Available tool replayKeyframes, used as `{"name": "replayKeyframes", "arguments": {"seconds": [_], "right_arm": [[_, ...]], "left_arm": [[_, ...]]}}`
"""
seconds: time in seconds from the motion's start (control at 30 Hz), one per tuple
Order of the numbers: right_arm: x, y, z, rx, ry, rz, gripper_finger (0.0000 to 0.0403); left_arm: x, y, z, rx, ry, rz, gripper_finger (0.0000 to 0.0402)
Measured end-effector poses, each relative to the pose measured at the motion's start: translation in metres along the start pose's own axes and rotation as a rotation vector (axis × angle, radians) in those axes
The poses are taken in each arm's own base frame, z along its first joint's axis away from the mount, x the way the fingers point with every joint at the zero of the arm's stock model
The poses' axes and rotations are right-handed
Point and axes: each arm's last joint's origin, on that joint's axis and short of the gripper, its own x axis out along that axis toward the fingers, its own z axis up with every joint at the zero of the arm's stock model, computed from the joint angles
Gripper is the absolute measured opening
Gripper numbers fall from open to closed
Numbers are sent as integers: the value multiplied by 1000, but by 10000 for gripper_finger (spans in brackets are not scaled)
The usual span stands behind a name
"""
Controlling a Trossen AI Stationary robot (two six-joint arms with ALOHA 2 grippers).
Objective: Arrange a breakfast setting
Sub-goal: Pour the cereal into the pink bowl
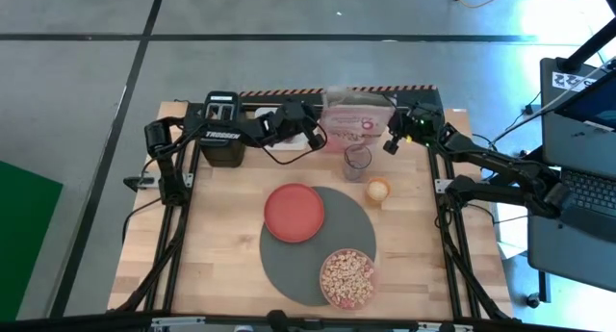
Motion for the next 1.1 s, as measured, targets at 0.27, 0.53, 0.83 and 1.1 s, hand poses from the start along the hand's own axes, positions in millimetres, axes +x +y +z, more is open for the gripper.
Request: {"name": "replayKeyframes", "arguments": {"seconds": [0.27,0.53,0.83,1.1], "right_arm": [[0,0,0,-1,3,-3,14],[0,0,-1,0,20,-9,14],[0,1,-3,16,42,2,14],[0,1,-3,17,33,10,14]], "left_arm": [[-4,-9,-5,3,68,61,1],[-16,-30,-12,33,157,190,1],[-22,-45,-7,10,99,128,1],[-17,-34,-10,5,118,147,1]]}}
